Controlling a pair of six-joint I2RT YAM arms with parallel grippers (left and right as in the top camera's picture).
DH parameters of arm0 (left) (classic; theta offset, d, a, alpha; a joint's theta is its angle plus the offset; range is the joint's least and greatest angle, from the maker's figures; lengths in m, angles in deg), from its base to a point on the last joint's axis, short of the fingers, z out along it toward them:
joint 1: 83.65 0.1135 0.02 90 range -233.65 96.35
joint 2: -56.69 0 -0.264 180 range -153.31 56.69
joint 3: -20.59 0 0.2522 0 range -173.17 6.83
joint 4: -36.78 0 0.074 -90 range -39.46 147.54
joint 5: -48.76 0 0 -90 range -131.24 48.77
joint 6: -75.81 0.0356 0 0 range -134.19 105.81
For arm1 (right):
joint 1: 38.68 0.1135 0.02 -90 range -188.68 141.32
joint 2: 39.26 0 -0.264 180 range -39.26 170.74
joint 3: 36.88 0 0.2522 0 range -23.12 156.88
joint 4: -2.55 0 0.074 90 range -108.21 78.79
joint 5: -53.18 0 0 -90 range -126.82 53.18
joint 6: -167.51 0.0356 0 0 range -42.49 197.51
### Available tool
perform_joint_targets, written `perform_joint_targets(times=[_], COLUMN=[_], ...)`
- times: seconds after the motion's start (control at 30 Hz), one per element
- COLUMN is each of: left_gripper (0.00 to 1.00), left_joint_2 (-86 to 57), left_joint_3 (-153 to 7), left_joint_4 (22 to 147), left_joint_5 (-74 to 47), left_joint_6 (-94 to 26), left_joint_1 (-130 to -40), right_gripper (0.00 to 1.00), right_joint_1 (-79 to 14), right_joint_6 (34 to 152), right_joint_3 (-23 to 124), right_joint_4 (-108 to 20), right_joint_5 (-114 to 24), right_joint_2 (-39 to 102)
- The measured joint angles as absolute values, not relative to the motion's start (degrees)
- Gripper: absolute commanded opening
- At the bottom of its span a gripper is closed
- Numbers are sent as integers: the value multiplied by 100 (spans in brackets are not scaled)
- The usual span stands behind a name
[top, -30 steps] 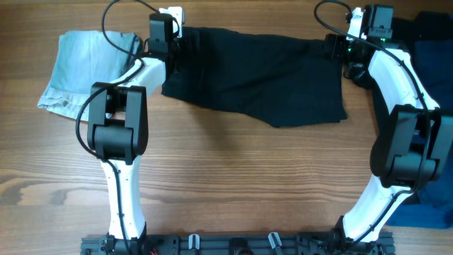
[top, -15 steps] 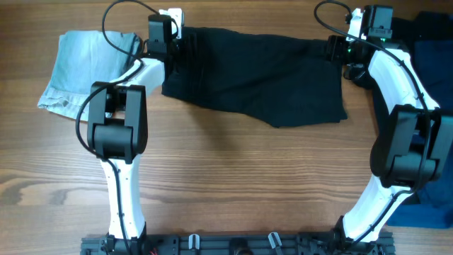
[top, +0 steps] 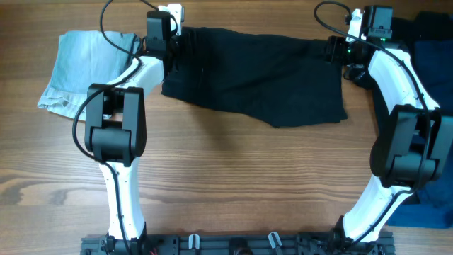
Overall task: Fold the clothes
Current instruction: 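Grasp the shorts' top corners with both grippers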
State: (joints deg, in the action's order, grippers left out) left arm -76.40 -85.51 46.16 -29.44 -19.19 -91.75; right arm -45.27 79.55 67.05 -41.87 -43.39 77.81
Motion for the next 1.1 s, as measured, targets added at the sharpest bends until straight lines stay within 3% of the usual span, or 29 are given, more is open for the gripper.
perform_joint_targets(times=[0.43,0.47,0.57,0.63,0.77,0.83,1.1], left_gripper=[75,73,51,43,41,27,31], left_joint_2=[-7994,-8005,-8005,-8005,-7909,-7800,-7695], left_joint_3=[-8551,-8555,-8555,-8555,-8555,-8555,-8555], left_joint_4=[4410,4382,4362,4386,4474,4480,4559], left_joint_5=[-2962,-2966,-2990,-3027,-3027,-3027,-3027], left_joint_6=[-1916,-1919,-1919,-1912,-1919,-1919,-1923], left_joint_1=[-9175,-9175,-9175,-9173,-9175,-9175,-9175], right_gripper=[76,76,74,74,73,72,79], right_joint_1=[-4527,-4527,-4527,-4527,-4527,-4527,-4527], right_joint_6=[7955,7955,7955,7955,7957,7955,7951], right_joint_3=[6705,6705,6705,6705,6705,6705,6705], right_joint_4=[-4185,-4185,-4185,-4185,-4163,-4128,-3752], right_joint_5=[-4339,-4339,-4339,-4339,-4339,-4339,-4339], right_joint_2=[7781,7781,7781,7781,7781,7781,7932])
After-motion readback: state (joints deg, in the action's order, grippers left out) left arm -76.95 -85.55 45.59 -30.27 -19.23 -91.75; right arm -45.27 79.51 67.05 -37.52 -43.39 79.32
